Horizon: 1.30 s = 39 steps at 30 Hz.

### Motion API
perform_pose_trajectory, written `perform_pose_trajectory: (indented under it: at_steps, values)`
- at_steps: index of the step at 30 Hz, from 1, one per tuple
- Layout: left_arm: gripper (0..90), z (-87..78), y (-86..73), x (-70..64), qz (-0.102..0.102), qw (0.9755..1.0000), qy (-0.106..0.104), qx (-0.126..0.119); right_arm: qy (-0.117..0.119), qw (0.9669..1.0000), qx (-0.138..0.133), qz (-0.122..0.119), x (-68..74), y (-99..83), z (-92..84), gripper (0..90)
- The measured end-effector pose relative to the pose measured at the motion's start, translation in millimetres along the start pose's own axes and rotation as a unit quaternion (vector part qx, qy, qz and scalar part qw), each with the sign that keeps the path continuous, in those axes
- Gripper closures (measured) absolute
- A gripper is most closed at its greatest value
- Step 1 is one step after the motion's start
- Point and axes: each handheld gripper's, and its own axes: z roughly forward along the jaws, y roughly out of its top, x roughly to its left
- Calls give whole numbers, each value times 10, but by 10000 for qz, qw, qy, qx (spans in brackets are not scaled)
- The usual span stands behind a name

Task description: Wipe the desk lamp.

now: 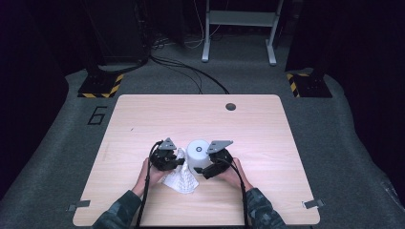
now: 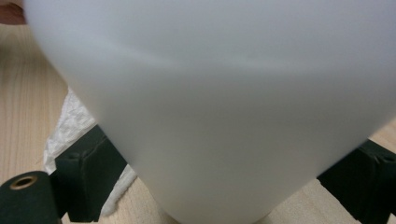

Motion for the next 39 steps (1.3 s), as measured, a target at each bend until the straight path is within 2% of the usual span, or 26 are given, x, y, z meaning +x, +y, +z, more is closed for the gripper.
perform_pose_trajectory:
  at_steps: [4, 9, 10, 14, 15, 18, 23, 29, 30, 32, 34, 39]
  values:
    - [805, -141, 67, -88, 159, 9998, -49, -73, 4, 10000, -1, -13, -2, 1, 1, 84]
    - [804, -300, 169, -183, 427, 9988, 42, -246, -3, 10000, -5, -42, -7, 3, 1, 83]
    - [804, -334, 189, -196, 447, 9987, -23, -237, -3, 10000, -4, -1, -2, 1, 1, 83]
    - [803, -387, 230, -265, 605, 9977, 46, -303, 4, 10000, -3, -16, -10, 2, 0, 84]
    - [802, -397, 235, -272, 620, 9978, -9, -251, 4, 10000, -4, -19, -11, 1, -1, 84]
    - [802, -383, 226, -291, 592, 9978, 3, -314, -1, 10000, 5, 7, -6, 1, -1, 84]
    - [802, -335, 195, -340, 728, 9973, -31, -115, 3, 10000, 3, -39, -15, 4, 1, 84]
    - [802, -210, 112, -369, 854, 9960, -183, 198, -4, 10000, 30, -67, -13, 9, 0, 84]
    - [803, -183, 91, -371, 801, 9963, -227, 219, -59, 10000, -3, 2, 1, 13, 8, 84]
    - [803, -132, 56, -365, 792, 9959, -280, 332, -39, 10000, 32, -72, -7, 12, 4, 84]
    - [803, -100, 32, -348, 808, 9954, -333, 395, -42, 10000, 42, -18, 1, 12, 3, 84]
    - [803, -68, -10, -296, 662, 9961, -450, 368, -42, 10000, 41, -24, 0, 13, 3, 84]
